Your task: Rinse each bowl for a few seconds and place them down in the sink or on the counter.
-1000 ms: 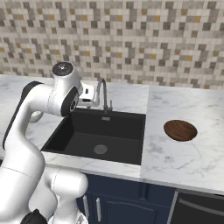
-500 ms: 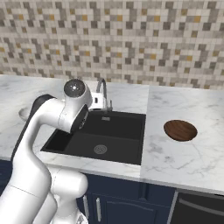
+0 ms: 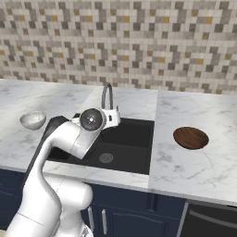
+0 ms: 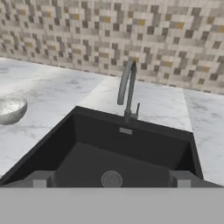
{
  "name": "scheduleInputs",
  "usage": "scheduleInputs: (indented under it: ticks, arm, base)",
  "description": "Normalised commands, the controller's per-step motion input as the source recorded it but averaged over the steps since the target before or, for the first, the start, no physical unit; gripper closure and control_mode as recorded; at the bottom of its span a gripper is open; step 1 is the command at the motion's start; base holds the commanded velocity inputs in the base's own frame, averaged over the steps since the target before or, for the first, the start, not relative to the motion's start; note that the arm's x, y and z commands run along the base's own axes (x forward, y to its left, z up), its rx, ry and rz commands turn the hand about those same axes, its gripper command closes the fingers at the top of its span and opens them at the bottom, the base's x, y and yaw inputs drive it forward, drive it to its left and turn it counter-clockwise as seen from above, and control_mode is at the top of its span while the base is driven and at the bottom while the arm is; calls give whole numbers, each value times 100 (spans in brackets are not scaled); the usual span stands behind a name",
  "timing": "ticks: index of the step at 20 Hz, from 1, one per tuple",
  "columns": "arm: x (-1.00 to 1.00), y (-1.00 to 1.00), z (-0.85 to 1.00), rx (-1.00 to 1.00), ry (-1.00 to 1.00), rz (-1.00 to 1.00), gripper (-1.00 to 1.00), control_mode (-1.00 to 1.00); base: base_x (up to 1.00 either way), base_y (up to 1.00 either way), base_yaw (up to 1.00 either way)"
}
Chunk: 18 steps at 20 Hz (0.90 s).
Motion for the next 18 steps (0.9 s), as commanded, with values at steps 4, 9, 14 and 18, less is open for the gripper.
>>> scheduleInputs:
  ticks: [4,9,14,18]
  arm:
    - [12,-18,-22,0,-15,7,-100,-100]
    - [21,-14,-18,1,-9,8,-100,-100]
    - [27,-10,-11,2,-4,7,-100,-100]
    - [32,-7,-3,1,-1,7,-100,-100]
  base:
    - [0,0,0]
    - [0,0,0]
    - [0,0,0]
    - [0,0,0]
